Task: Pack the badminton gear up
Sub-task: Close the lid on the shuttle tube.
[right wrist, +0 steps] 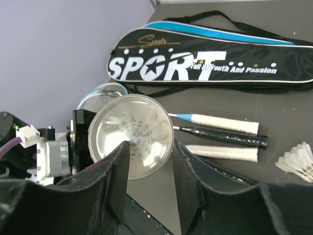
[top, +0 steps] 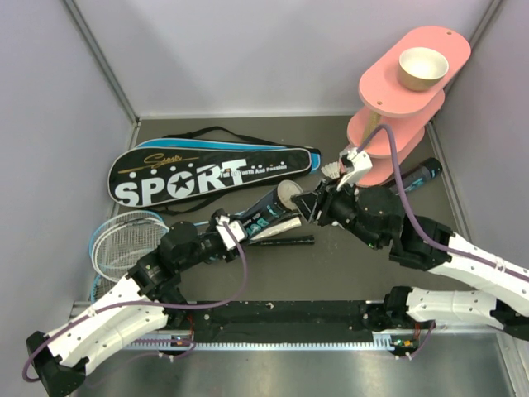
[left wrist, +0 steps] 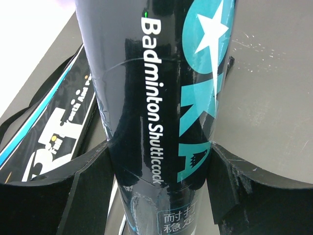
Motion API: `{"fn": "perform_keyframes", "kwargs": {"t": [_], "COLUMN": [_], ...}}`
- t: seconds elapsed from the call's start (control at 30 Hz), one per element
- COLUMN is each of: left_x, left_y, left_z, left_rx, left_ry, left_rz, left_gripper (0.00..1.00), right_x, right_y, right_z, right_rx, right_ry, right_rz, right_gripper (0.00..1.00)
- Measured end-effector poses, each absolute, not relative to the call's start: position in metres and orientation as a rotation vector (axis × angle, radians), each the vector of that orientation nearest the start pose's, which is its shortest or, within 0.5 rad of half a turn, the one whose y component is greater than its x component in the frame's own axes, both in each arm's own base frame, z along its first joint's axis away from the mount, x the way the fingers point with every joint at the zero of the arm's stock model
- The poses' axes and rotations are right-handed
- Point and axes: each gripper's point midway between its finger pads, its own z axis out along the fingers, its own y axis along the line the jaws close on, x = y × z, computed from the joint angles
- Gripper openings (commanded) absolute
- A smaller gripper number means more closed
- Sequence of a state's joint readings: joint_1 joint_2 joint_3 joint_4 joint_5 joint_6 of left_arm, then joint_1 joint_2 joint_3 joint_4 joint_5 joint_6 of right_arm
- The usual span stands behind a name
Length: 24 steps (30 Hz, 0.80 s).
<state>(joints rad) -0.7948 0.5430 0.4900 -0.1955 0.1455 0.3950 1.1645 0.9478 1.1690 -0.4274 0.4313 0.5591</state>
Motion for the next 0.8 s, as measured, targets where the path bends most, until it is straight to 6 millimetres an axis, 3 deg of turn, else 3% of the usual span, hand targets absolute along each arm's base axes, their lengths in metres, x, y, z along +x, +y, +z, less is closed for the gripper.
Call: {"fn": "perform_keyframes", "kwargs": {"t": [0.17,0.43,0.63,0.8], "left_x": [0.184,0.18,0.179,0.178], "left_y": [-0.202,-0.205,-0.207,-0.208], "left_z": [0.196,0.205,0.208,0.212], "left_rx": [1.107,1.082,1.082,1.08], "left_ry": [1.465,1.434,1.42,1.399], "left_rz": [-0.421,-0.461,-0.473,-0.483], "left_gripper": [0.0,0.0,0.0,0.0], "right_x": [0.176,0.175,0.177,0.178], "right_y": [0.272,0.269,0.264,0.26], "right_z": [0.349,0.36,0.363,0.366], "right_rx": [-0.169,-0.122,-0.115,-0.11], "right_ry": [1.794,1.763,1.768,1.771], "right_rz": [0.887,0.93,0.911,0.896], "right_gripper": [0.4,0.43,0.33,0.34]}}
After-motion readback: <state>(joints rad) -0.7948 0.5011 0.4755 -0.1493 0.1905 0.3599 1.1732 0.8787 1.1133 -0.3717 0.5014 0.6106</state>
